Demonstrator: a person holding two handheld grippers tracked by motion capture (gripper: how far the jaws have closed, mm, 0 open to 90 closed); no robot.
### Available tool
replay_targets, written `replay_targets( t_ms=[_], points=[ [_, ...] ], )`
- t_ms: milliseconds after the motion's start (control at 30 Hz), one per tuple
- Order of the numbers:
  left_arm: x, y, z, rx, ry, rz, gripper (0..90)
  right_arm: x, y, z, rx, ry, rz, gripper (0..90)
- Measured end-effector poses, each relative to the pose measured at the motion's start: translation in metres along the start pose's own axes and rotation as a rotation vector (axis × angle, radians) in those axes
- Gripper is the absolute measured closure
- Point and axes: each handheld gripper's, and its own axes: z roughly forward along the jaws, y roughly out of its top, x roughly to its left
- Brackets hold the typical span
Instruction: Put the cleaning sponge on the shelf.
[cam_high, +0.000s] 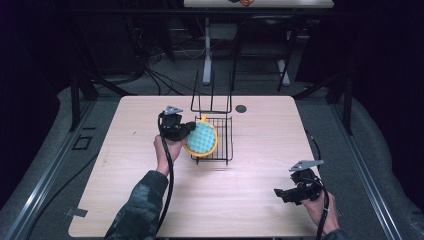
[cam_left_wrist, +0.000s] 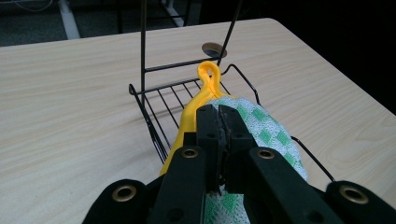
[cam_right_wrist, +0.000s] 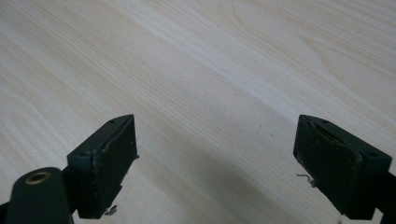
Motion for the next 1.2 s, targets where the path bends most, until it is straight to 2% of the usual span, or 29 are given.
replay_targets(
  t_ms=[333, 467, 567, 767, 967, 1000, 1200],
  points=[
    [-0.001, -0.004, 0.016, 0.007, 0.003, -0.032, 88.1, -0.001, -0.001, 0.000, -0.002, 0.001, -0.007, 13.0],
    [-0.002, -0.004, 0.020, 0.014, 0.008, -0.027, 88.0, 0.000, -0.001, -0.001, 0.005, 0.002, -0.005, 13.0],
    [-0.004, -0.006, 0.024, 0.008, 0.029, -0.021, 88.1, 0.000, -0.001, -0.001, 0.006, 0.002, -0.003, 13.0],
    [-0.006, -0.008, 0.032, 0.010, 0.030, -0.030, 88.1, 0.001, -0.001, 0.000, 0.005, 0.002, -0.003, 13.0],
    [-0.011, -0.009, 0.041, 0.025, 0.041, -0.020, 88.1, 0.001, -0.001, 0.000, 0.000, 0.001, -0.006, 13.1],
    [-0.012, -0.010, 0.043, 0.023, 0.044, -0.032, 88.0, 0.001, -0.001, -0.001, -0.002, 0.000, -0.006, 13.1],
    [-0.015, -0.013, 0.051, 0.049, 0.051, -0.028, 87.9, 0.003, -0.001, -0.001, 0.004, 0.004, -0.015, 13.1]
  ],
)
